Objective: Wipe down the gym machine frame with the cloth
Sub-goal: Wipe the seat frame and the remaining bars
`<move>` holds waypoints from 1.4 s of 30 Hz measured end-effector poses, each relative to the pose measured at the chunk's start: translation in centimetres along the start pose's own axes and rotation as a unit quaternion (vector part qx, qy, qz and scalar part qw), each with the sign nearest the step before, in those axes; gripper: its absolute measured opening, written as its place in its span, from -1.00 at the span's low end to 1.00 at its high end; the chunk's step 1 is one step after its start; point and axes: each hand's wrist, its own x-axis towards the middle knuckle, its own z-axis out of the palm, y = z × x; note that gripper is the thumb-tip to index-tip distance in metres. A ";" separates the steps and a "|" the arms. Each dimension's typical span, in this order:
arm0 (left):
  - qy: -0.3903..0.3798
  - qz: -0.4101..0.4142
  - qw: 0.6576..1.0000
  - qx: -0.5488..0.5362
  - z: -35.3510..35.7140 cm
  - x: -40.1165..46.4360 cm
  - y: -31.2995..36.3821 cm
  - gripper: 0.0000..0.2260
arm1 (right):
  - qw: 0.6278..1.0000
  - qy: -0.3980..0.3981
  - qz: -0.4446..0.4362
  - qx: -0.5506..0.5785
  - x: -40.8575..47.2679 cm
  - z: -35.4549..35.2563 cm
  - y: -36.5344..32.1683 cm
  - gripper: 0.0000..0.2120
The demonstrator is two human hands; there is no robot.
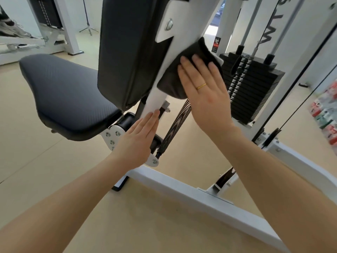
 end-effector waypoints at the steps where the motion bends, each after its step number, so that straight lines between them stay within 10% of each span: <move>1: 0.000 0.004 1.000 0.004 -0.1 0.2 0.3 -0.31 | 1.000 -0.003 0.005 0.006 -0.4 -0.1 0.1 -0.66; 14: -0.045 0.012 0.998 -0.050 1.3 -1.7 2.2 -0.36 | 0.953 -0.194 -0.126 0.195 -8.1 -1.0 -1.8 -0.67; 18: -0.090 0.050 0.994 -0.042 2.7 -3.5 3.6 -0.32 | 0.930 -0.280 -0.009 0.236 -15.9 -1.1 -2.4 -0.63; 23: -0.171 0.118 0.975 -0.075 7.2 -4.9 7.0 -0.36 | 0.772 -0.490 0.293 0.279 -23.9 -0.6 -3.4 -0.57; 28: -0.245 0.139 0.953 -0.115 12.1 -5.2 10.6 -0.40 | 0.602 -0.500 0.522 0.340 -27.6 -0.1 -5.1 -0.75; 35: -0.351 0.037 0.924 -0.146 18.0 -3.4 12.0 -0.42 | 0.728 -0.500 0.406 0.235 -28.3 4.0 -8.7 -0.53; 38: -0.378 0.010 0.913 -0.152 20.5 -3.1 12.1 -0.44 | 0.673 -0.646 0.282 0.226 -30.6 5.9 -11.2 -0.42; 42: -0.405 -0.035 0.898 -0.170 23.5 -4.0 11.7 -0.42 | 0.625 -0.649 0.353 0.254 -32.9 8.0 -13.6 -0.42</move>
